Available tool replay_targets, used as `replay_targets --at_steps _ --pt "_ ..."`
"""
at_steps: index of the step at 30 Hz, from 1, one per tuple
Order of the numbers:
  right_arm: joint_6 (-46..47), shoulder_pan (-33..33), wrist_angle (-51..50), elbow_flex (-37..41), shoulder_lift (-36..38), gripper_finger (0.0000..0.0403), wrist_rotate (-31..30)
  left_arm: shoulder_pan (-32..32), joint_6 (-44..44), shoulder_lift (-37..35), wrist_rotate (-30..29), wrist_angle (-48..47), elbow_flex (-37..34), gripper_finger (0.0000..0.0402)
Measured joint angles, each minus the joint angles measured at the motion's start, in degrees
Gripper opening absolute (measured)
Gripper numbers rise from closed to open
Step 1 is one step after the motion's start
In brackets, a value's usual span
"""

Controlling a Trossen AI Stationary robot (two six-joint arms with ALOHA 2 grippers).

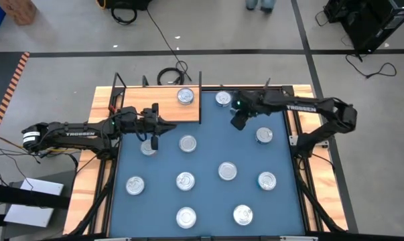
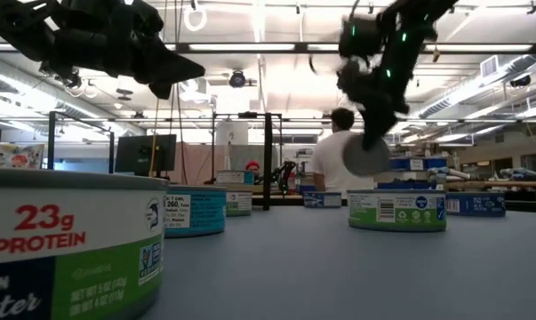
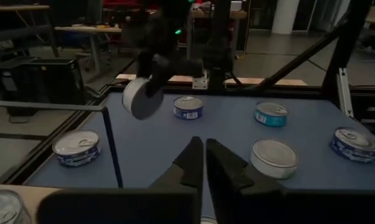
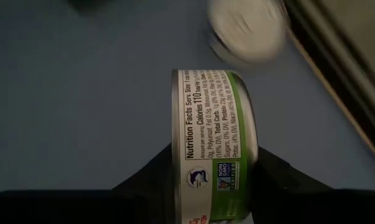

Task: Stack canned seafood by type on shelf
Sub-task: Put the green tuna can on the shelf

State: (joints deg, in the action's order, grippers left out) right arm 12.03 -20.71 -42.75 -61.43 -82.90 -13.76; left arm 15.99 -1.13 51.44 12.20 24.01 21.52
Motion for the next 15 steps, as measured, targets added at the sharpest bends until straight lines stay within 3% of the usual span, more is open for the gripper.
replay_targets --at_steps 6,15 --pt "7.45 11.58 15.5 3.56 4.95 0.0139 0.18 -3.02 -6.17 0.0 0.54 0.02 0.01 0.0105" --pt "26.91 21.4 42.62 11.92 7.07 0.0139 2.75 -14.47 -35.29 0.0 -7.73 1.07 0.01 0.0169"
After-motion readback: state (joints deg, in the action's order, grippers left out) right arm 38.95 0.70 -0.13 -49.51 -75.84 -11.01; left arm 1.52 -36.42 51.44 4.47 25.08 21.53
